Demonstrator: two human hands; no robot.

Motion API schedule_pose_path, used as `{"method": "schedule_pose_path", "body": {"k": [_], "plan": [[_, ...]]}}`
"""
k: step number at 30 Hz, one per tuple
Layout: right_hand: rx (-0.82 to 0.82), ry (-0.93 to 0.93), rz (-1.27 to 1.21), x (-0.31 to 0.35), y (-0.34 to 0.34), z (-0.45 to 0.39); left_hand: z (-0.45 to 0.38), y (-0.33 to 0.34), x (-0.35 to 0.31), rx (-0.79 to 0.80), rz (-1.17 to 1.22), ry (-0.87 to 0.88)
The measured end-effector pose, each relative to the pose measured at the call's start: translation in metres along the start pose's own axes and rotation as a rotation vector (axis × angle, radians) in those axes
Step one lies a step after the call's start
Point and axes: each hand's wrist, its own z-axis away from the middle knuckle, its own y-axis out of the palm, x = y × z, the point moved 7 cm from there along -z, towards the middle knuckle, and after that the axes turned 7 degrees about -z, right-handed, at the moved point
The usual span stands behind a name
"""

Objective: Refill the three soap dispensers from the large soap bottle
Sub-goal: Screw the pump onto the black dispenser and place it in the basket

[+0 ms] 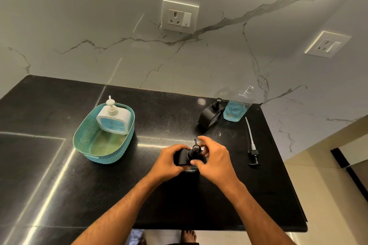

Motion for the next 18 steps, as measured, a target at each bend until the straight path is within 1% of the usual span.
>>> {"method": "schedule_pose_path", "body": {"k": [3, 6, 9, 15, 18], "plan": [[0.012, 0.030, -0.003, -0.0014, 0.0033, -0.0010, -0.0004, 0.0004, 0.0013, 0.003, -0.005, -0.003], [-0.009, 0.069, -0.010, -0.0040, 0.0018, -0.0020, -0.0001, 0.0009, 0.0025, 0.001, -0.007, -0.006], [0.003, 0.035, -0.054, -0.0006, 0.0050, -0.0011, 0.0000, 0.0005, 0.0008, 0.004, -0.010, -0.004], [-0.011, 0.058, -0.015, -0.0027, 0.0018, -0.0053, 0.0004, -0.0008, -0.0016, -0.005, -0.010, 0.005], [0.006, 0.025, -0.040, 0.0001, 0.0052, -0.0038, 0.0004, -0.0004, -0.0011, 0.001, -0.006, 0.008]]}}
